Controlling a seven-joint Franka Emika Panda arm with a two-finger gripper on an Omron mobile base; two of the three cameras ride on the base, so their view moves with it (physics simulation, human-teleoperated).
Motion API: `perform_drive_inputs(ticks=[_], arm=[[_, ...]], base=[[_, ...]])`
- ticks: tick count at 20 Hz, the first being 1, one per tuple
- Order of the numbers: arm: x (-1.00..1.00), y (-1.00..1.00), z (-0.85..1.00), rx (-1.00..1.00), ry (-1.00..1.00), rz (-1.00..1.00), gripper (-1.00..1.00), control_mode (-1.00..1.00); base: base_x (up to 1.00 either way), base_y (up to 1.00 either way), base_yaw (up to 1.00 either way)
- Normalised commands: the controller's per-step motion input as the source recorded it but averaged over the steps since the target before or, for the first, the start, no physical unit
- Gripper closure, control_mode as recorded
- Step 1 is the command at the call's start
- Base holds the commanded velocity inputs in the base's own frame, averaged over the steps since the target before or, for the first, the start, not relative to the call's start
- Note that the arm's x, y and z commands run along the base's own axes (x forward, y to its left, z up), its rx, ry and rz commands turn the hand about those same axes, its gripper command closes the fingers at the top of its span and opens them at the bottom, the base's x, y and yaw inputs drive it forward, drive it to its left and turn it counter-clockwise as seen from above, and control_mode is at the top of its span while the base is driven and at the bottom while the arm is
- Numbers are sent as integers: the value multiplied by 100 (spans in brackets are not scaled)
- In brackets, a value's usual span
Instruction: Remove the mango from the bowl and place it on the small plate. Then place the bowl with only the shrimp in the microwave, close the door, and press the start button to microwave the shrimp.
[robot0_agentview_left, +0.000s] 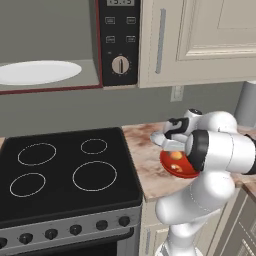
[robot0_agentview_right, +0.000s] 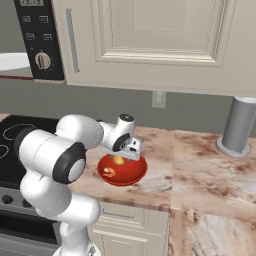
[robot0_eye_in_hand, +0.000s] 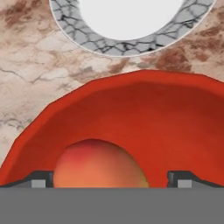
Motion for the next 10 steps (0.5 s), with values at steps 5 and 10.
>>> perform_drive_inputs(ticks=[5, 10], arm=[[-8, 0, -24, -1, 0, 0, 100, -100], [-32, 0, -18, 0, 0, 0, 100, -100]], base=[[0, 0, 0], [0, 0, 0]])
